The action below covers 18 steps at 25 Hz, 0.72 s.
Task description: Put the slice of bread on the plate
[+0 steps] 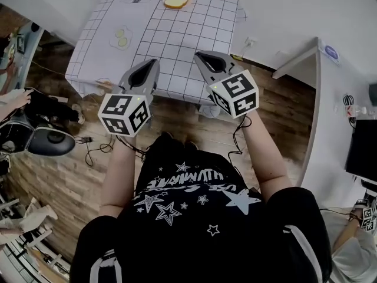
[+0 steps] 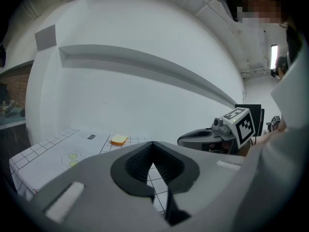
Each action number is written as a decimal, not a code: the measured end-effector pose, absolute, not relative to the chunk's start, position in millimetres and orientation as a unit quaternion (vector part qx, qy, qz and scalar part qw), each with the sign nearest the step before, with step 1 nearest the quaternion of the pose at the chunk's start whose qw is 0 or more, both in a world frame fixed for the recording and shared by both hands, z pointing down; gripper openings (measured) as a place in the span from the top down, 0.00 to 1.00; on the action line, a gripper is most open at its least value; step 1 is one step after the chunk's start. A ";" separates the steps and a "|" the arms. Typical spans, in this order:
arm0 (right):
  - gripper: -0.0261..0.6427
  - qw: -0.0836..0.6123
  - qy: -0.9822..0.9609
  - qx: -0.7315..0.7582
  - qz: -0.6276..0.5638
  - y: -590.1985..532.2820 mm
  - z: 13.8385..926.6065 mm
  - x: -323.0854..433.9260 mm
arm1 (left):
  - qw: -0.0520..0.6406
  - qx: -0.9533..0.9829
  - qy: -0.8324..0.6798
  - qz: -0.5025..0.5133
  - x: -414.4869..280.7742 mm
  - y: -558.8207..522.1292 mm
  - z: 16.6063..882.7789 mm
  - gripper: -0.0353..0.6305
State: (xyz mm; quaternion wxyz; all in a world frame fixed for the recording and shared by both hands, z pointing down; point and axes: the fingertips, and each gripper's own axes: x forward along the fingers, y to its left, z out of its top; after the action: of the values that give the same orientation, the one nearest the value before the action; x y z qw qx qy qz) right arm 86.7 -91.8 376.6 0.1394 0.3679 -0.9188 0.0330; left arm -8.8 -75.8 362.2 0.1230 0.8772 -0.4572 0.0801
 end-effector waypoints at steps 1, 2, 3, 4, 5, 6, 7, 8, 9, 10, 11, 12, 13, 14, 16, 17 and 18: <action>0.94 0.139 -0.919 0.368 0.029 -89.2 375.8 85.8 | 0.121 0.876 -0.460 0.080 -10.7 -70.6 360.8 0.93; 0.94 0.140 -0.919 0.368 0.025 -86.7 375.1 85.1 | 0.120 0.875 -0.463 0.079 -13.0 -65.8 359.5 0.93; 0.94 0.140 -0.919 0.368 0.021 -84.3 374.3 84.5 | 0.118 0.874 -0.465 0.078 -15.6 -61.2 358.3 0.93; 0.94 0.139 -0.919 0.369 0.020 -81.8 373.4 83.7 | 0.117 0.872 -0.469 0.077 -18.6 -56.7 357.1 0.93; 0.94 0.138 -0.919 0.369 0.019 -79.0 372.5 82.8 | 0.116 0.871 -0.471 0.075 -21.8 -52.0 355.9 0.93; 0.94 0.136 -0.919 0.370 0.020 -75.6 371.5 81.8 | 0.115 0.870 -0.474 0.073 -25.1 -46.9 354.7 0.93; 0.94 0.134 -0.918 0.372 0.020 -71.4 370.7 80.8 | 0.115 0.869 -0.477 0.071 -28.3 -41.1 353.8 0.93; 0.94 0.134 -0.918 0.373 0.020 -66.4 369.9 79.8 | 0.116 0.868 -0.479 0.068 -31.5 -34.5 353.1 0.93; 0.94 0.134 -0.918 0.373 0.019 -60.7 369.0 78.4 | 0.117 0.866 -0.482 0.064 -34.6 -27.1 352.7 0.93; 0.94 0.135 -0.918 0.372 0.018 -54.3 367.7 76.4 | 0.120 0.864 -0.485 0.061 -37.9 -18.6 352.6 0.93; 0.94 0.137 -0.919 0.370 0.016 -47.3 366.1 73.5 | 0.123 0.862 -0.488 0.057 -41.7 -9.1 352.8 0.93; 0.94 0.140 -0.919 0.369 0.014 -39.7 364.2 69.4 | 0.127 0.860 -0.491 0.053 -46.3 0.8 352.9 0.93; 0.94 0.141 -0.919 0.368 0.012 -31.8 362.0 64.4 | 0.130 0.859 -0.492 0.051 -51.5 10.9 352.8 0.93; 0.94 0.141 -0.919 0.368 0.012 -23.2 360.0 59.1 | 0.132 0.859 -0.492 0.050 -56.9 20.9 352.6 0.93; 0.94 0.138 -0.919 0.370 0.012 -2.8 357.4 52.7 | 0.132 0.859 -0.491 0.050 -63.2 42.5 353.3 0.93; 0.94 0.137 -0.919 0.370 0.011 9.2 357.0 52.5 | 0.132 0.859 -0.491 0.049 -63.1 54.3 354.2 0.93; 0.94 0.136 -0.919 0.370 0.009 21.6 356.5 53.1 | 0.132 0.860 -0.491 0.048 -62.2 66.2 354.7 0.93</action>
State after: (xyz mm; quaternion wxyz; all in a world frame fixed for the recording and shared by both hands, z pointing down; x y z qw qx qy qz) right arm 53.1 21.6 356.5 0.1360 0.3697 -0.9191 0.0090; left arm -62.2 66.2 354.7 0.1323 0.8597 -0.4911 0.0482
